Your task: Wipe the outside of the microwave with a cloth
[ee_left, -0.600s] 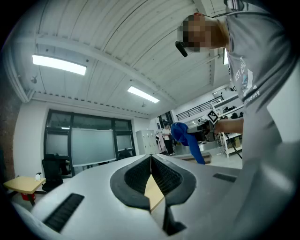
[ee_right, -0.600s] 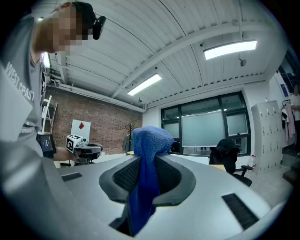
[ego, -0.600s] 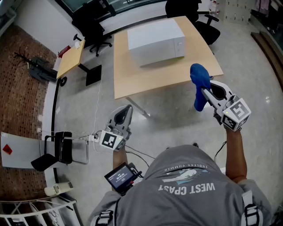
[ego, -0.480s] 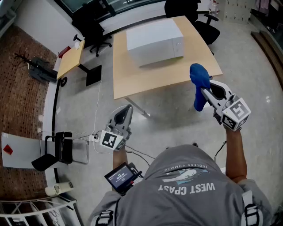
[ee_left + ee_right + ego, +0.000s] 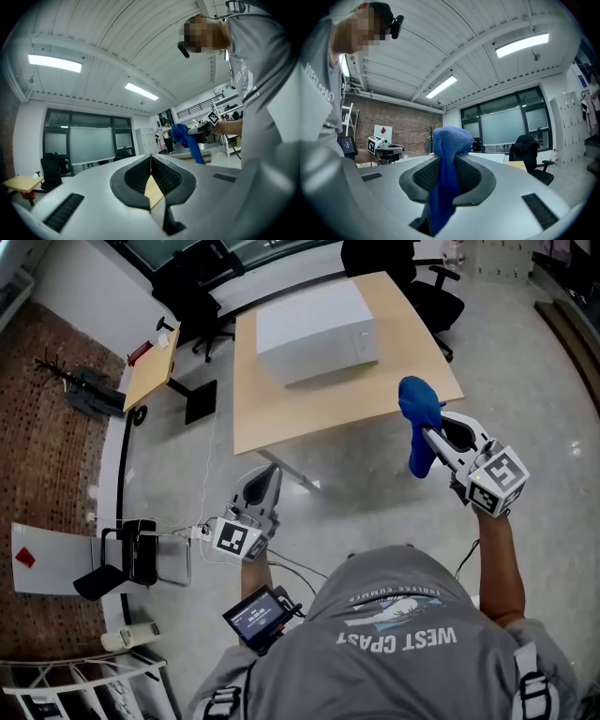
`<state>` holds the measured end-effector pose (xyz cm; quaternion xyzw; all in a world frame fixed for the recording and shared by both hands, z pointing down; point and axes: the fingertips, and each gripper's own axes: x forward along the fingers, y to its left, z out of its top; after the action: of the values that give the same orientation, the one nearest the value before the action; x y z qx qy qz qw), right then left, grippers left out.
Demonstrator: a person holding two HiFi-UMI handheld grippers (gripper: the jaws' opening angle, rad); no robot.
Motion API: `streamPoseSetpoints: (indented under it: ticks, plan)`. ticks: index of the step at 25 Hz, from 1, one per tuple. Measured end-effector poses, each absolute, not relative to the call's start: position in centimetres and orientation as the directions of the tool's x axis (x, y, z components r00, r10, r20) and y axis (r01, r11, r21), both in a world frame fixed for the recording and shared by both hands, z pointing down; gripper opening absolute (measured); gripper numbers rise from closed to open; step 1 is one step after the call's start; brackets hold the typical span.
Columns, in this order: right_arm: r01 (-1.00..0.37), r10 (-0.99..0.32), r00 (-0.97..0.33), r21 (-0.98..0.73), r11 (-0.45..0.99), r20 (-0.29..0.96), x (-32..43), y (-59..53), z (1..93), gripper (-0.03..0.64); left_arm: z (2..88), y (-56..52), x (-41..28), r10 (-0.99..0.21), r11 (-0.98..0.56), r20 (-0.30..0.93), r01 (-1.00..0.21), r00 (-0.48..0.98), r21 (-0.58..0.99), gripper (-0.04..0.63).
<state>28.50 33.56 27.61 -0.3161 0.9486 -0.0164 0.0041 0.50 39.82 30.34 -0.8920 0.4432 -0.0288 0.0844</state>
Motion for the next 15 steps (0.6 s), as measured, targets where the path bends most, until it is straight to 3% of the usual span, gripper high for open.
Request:
streamPoseSetpoints:
  ticks: [15]
  plan:
    - [-0.542, -0.544, -0.839, -0.090, 0.836, -0.003, 33.6, 28.2, 29.3, 0.084, 30.0, 35.1, 7.9, -0.799, -0.591, -0.023, -0.790, 0.602, -0.162, 0.023]
